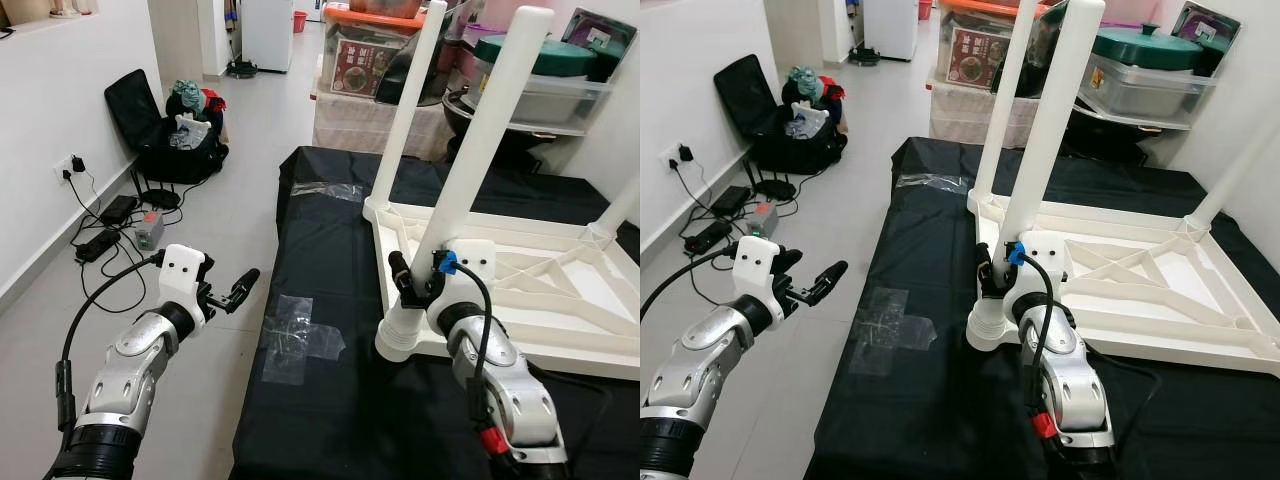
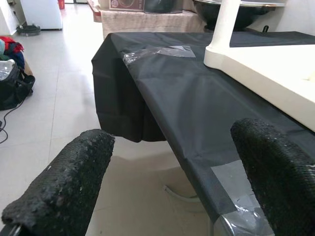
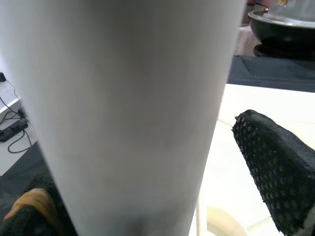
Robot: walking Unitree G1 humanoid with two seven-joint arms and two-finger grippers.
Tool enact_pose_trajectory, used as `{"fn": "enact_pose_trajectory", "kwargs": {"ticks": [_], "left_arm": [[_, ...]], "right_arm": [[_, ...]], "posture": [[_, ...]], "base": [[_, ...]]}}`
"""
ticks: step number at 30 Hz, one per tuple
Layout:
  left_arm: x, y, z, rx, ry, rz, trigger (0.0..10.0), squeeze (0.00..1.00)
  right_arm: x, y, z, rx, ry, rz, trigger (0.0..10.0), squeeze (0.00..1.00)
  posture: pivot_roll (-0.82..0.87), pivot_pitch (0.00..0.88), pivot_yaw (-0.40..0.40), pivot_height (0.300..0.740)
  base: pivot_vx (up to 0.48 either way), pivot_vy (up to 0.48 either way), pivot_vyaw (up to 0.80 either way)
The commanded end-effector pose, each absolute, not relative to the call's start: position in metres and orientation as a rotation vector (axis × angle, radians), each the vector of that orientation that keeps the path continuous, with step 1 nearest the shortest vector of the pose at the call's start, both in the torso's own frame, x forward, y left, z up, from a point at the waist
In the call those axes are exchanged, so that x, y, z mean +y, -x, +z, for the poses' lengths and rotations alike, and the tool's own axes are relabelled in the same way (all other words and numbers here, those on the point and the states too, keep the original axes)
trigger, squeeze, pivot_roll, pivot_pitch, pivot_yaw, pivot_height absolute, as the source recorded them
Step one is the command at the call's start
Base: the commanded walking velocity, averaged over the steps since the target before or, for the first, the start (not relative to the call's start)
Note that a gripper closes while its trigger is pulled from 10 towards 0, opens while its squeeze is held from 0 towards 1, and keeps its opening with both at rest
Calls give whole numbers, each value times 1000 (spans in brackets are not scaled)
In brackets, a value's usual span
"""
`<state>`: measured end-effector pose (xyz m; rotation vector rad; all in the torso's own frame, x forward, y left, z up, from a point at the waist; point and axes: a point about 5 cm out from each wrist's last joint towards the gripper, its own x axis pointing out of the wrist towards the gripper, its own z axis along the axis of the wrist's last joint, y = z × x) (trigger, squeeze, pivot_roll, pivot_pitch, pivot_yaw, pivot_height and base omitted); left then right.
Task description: Building children table
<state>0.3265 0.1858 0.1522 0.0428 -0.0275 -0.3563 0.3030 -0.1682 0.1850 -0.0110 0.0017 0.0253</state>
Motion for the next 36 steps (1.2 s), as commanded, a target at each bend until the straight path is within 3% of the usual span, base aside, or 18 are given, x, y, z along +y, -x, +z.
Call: {"fn": "enact_pose_trajectory", "kwargs": {"ticks": [1,6,11,23,36], "left_arm": [[186,-326,150,-17,-59,-363,10000,0],[185,-326,150,-18,-60,-367,10000,0],[186,-326,150,-17,-64,-372,10000,0],[187,-327,151,-18,-69,-369,10000,0],[190,-324,152,-22,-73,-361,10000,0]], "right_arm": [[-168,-302,190,-25,23,41,10000,0],[-167,-301,198,-54,0,129,10000,0],[-175,-302,214,-104,60,335,10000,0],[-202,-327,217,-77,163,400,10000,0],[-196,-334,219,-72,55,710,10000,0]], "posture": [[55,0,-99,740],[55,0,-99,740],[55,0,-97,740],[66,0,-105,740],[90,0,-121,740]], "base": [[0,0,0],[0,0,0],[0,0,0],[0,0,0],[0,0,0]]}}
